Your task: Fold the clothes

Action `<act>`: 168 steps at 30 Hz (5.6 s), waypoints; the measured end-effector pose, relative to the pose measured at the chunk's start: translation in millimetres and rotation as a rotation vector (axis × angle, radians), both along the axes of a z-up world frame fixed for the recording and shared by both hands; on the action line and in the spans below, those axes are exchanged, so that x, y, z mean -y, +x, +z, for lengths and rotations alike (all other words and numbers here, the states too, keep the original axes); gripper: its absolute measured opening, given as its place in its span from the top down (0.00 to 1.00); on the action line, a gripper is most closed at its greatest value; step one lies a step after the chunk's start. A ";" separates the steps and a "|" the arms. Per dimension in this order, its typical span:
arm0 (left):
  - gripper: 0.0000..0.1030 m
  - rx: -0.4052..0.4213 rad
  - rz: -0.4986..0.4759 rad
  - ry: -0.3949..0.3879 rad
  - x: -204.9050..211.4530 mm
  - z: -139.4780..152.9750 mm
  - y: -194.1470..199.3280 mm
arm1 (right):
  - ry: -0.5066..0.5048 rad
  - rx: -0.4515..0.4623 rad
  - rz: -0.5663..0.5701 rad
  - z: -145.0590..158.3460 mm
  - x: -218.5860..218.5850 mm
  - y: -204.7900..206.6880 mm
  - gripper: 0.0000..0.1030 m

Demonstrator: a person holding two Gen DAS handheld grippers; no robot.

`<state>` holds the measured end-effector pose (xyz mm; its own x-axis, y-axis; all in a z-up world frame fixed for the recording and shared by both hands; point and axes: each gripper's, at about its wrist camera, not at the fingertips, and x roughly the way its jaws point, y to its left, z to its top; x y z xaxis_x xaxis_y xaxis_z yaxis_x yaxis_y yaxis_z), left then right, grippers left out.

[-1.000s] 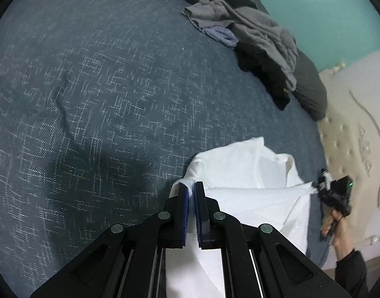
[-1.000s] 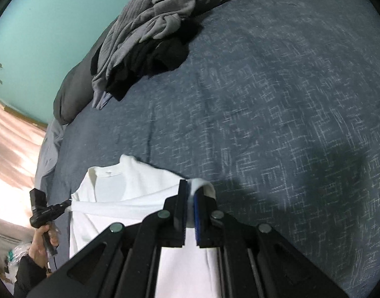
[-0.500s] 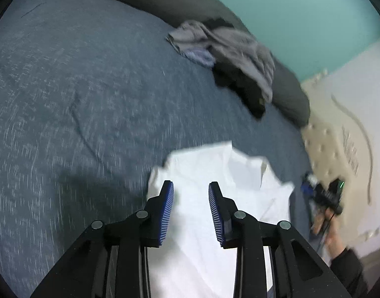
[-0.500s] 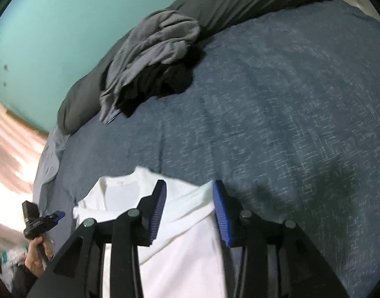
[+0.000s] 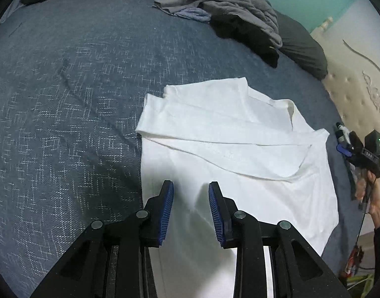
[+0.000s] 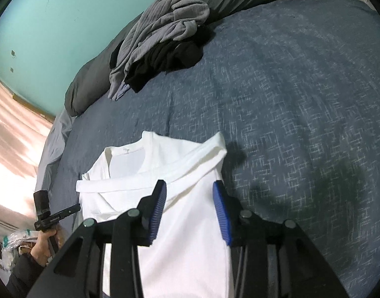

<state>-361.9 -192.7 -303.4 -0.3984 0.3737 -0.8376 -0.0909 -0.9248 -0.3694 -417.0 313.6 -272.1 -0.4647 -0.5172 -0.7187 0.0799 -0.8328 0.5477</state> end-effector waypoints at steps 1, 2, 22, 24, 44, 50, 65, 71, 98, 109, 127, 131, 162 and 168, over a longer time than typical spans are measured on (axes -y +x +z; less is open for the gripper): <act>0.69 0.002 -0.003 -0.009 -1.2 -1.1 -0.1 | -0.004 0.001 0.001 -0.8 0.8 0.3 0.62; 0.69 0.004 -0.005 -0.018 -2.4 -2.2 -0.1 | -0.006 0.001 0.002 -1.3 1.7 0.1 0.62; 0.69 -0.054 -0.020 -0.146 -4.2 6.0 11.4 | 0.113 0.029 0.122 -19.2 37.0 9.7 0.61; 0.69 -0.055 -0.021 -0.176 -0.7 6.1 9.1 | 0.177 0.010 0.119 -20.4 38.4 8.7 0.52; 0.71 -0.096 0.012 -0.261 8.5 4.1 -43.4 | 0.475 -0.057 0.087 -42.3 60.6 -50.4 0.61; 0.71 -0.113 0.049 -0.215 17.4 4.6 -67.7 | 0.408 -0.068 0.063 -41.4 55.4 -69.3 0.85; 0.71 -0.140 0.093 -0.080 40.3 13.7 -67.2 | 0.258 -0.095 -0.046 -35.3 25.6 -65.9 0.86; 0.71 -0.152 0.067 -0.052 28.7 13.3 -77.8 | 0.277 -0.096 0.008 -36.0 38.6 -74.9 0.80; 0.95 -0.202 0.163 0.017 47.2 38.3 -78.0 | 0.257 -0.288 -0.119 11.1 10.5 -57.1 0.96; 0.94 -0.133 0.159 -0.003 38.7 11.9 -108.5 | 0.329 -0.159 -0.151 -31.1 12.6 -83.4 0.96; 0.83 -0.175 0.150 -0.022 36.7 23.3 -91.1 | 0.251 -0.196 -0.085 -22.2 16.5 -72.0 0.84; 0.83 -0.161 0.091 -0.068 18.5 18.0 -92.9 | 0.327 -0.185 0.037 -25.8 55.7 -75.4 0.82; 0.87 -0.356 0.115 0.026 10.7 42.8 55.3 | 0.443 -0.152 0.249 -40.3 225.2 -61.5 0.82; 0.87 -0.347 0.118 0.094 4.9 32.2 84.8 | 0.376 -0.141 0.296 -35.4 246.0 -76.0 0.60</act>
